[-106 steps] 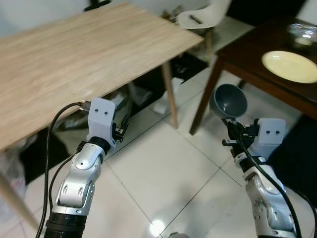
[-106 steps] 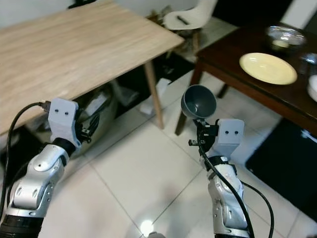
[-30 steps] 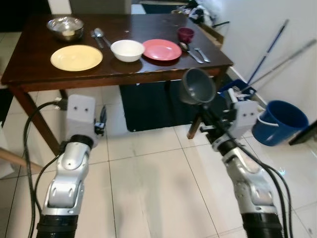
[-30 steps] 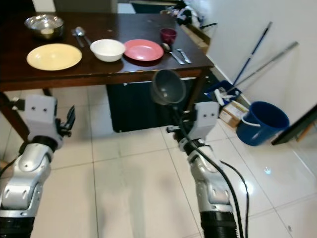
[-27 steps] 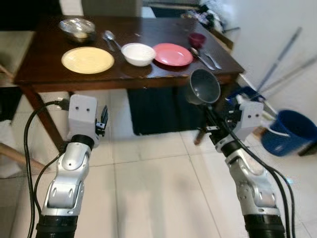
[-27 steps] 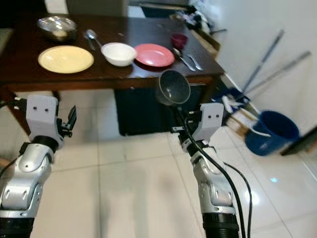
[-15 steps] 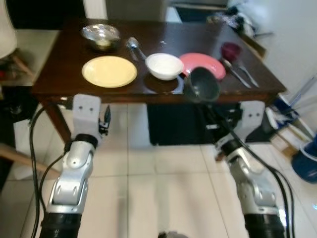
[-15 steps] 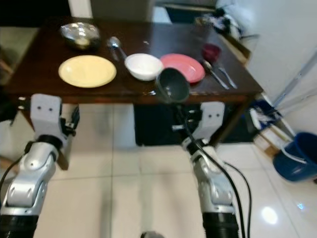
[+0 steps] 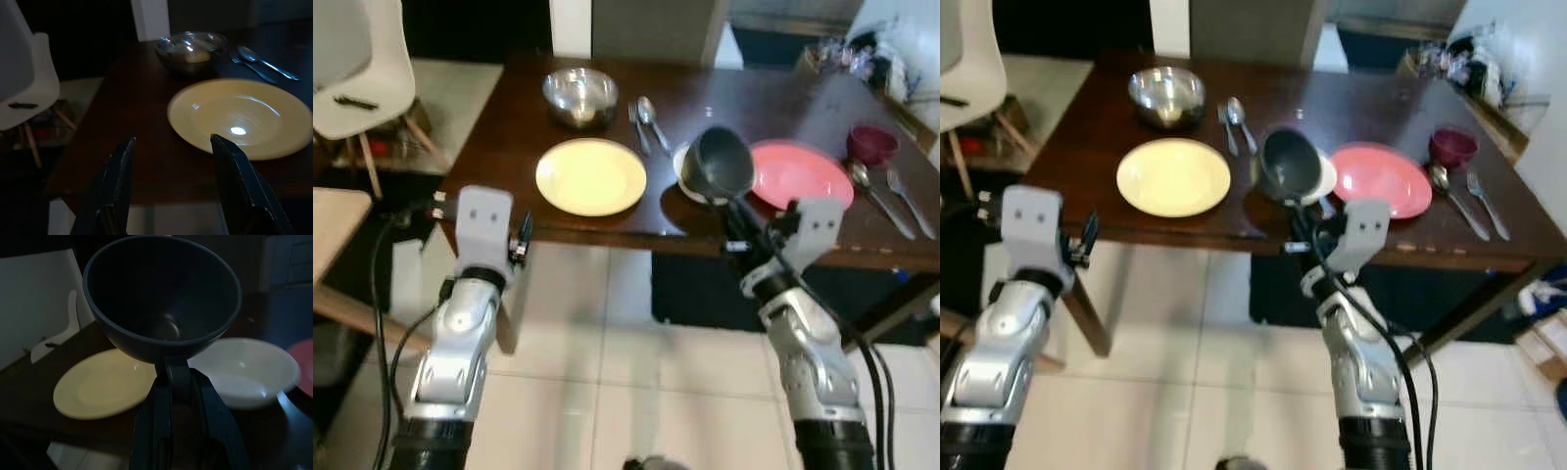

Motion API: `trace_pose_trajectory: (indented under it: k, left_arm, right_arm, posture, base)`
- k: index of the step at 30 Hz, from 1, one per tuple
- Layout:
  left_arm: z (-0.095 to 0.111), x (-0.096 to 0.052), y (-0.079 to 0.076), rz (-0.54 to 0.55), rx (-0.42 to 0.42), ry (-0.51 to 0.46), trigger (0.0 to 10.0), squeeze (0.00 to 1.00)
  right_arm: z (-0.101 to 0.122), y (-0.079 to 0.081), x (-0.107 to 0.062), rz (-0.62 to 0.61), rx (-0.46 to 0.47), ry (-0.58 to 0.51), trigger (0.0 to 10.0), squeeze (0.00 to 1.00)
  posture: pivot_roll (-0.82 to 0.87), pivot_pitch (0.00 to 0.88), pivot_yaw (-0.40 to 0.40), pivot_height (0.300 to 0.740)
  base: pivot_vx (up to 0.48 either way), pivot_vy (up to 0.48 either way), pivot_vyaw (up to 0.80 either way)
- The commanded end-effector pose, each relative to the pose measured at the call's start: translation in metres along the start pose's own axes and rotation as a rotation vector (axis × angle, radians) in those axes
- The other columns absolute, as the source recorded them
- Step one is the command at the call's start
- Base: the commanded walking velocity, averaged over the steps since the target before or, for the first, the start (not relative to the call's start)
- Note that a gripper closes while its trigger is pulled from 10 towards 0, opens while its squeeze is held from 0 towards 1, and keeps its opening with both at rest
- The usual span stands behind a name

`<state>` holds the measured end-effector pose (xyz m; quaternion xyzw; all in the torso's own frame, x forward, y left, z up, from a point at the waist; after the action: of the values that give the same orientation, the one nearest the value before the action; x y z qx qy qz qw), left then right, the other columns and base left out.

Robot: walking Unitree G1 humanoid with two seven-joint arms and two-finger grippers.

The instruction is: Setting the table

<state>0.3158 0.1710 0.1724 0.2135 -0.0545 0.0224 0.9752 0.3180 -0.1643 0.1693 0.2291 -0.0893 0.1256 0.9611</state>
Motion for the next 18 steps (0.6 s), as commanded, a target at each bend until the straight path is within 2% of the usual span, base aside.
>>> trace_pose_trajectory:
  k: [1, 4, 10, 18]
  left_arm:
    - [-0.003, -0.001, 0.001, -0.001, 0.012, 0.007, 10.0, 0.00]
    - [-0.003, 0.000, 0.001, -0.007, 0.015, 0.002, 10.0, 0.00]
    - [0.000, 0.000, -0.002, -0.026, 0.023, -0.014, 10.0, 0.00]
    - [0.001, 0.001, -0.003, -0.031, 0.022, -0.017, 10.0, 0.00]
  right_arm:
    - [0.001, 0.002, 0.000, 0.004, 0.004, -0.011, 10.0, 0.00]
    - [0.003, -0.001, 0.000, -0.010, -0.011, -0.018, 10.0, 0.00]
    - [0.017, -0.021, 0.001, -0.087, -0.065, -0.055, 10.0, 0.00]
    - [0.021, -0.025, 0.001, -0.094, -0.077, -0.063, 10.0, 0.00]
  posture:
    - [-0.06, 0.011, 0.000, 0.740]
    - [-0.06, 0.011, 0.001, 0.740]
    - [-0.06, 0.011, 0.005, 0.740]
    - [-0.06, 0.010, 0.008, 0.740]
  base:
    - [0.454, 0.000, 0.00]
    - [0.456, 0.000, 0.00]
    - [0.458, 0.000, 0.00]
    - [0.460, 0.000, 0.00]
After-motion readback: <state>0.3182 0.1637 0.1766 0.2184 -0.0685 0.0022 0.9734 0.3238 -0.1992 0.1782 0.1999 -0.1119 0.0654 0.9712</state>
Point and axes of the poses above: a point about 5 cm out from each wrist's last joint towards the gripper, its own x axis pointing out of the wrist towards the gripper, its own z axis along the axis of the wrist's last joint, y = z × x, the point moved 1 cm from there along x, pointing out of the wrist towards the gripper, and after that the axes turned 14 degrees about x, right-handed, at the moved point
